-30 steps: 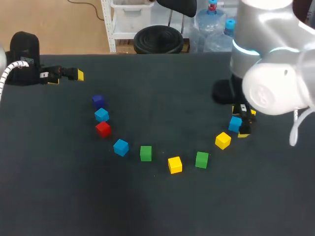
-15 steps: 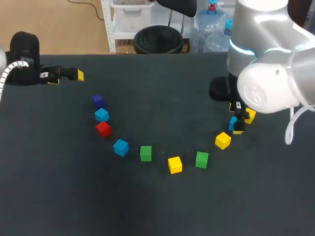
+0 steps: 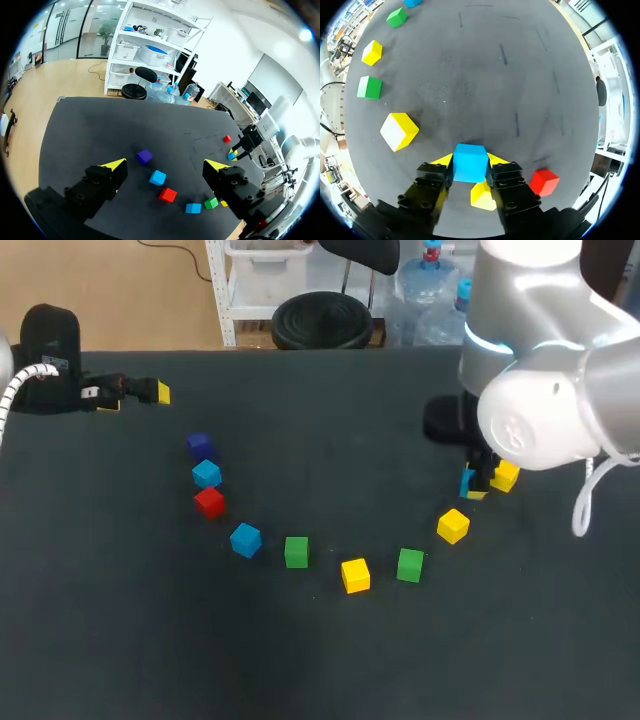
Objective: Place the blue cubes, place green cubes on the blue cubes, place the yellow cubes on the green cubes, then place the red cubes on the yellow cubes, and place purple cube on the red cubes.
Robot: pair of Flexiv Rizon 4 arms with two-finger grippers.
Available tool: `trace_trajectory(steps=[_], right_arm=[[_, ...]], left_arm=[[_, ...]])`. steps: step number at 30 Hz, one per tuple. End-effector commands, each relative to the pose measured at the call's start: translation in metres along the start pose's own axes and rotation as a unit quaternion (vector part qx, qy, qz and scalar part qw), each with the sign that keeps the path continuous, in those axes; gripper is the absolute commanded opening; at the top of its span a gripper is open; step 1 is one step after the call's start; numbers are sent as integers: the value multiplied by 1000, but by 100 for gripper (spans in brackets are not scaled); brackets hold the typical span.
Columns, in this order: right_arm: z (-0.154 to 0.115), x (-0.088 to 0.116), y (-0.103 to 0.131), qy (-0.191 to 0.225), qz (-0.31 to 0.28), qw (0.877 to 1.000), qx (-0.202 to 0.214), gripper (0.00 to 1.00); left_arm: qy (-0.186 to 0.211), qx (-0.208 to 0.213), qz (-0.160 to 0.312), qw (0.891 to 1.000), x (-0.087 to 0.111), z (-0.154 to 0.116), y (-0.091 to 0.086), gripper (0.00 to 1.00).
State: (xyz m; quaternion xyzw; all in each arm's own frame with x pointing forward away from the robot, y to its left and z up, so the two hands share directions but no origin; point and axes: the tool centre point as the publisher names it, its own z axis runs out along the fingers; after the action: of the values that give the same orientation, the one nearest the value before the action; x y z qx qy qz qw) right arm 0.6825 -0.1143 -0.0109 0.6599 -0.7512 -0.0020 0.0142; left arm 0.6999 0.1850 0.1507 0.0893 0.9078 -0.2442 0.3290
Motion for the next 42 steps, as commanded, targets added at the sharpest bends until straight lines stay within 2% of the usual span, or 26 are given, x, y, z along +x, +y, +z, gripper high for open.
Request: trace_trajectory(steps=[1,8,13,19,23,28,33,42], right_arm=[[-11,-2,5,3,-7,1000,8,0],[-37,-30,22,-16,-41,999,9,0],[-47,-55,27,-35,-42,998,2,0],[-35,-87,26,-36,-51,998,-2,0],[-26,-111,16,-25,-46,999,0,0],[-27,-143,7,-29,-34,999,2,0],[-25,-153,1,-24,-46,999,7,0],[-6,-147,0,-1,-48,999,-4,0]], left_arm=[[-1,1,0,1000,1,0,1,100],[-1,1,0,1000,1,0,1,100],[-1,1,0,1000,1,0,1,100],[-1,1,0,1000,1,0,1,100],[-1,1,0,1000,1,0,1,100],[-1,1,0,1000,1,0,1,100],[-1,1,0,1000,1,0,1,100],[-1,1,0,1000,1,0,1,100]])
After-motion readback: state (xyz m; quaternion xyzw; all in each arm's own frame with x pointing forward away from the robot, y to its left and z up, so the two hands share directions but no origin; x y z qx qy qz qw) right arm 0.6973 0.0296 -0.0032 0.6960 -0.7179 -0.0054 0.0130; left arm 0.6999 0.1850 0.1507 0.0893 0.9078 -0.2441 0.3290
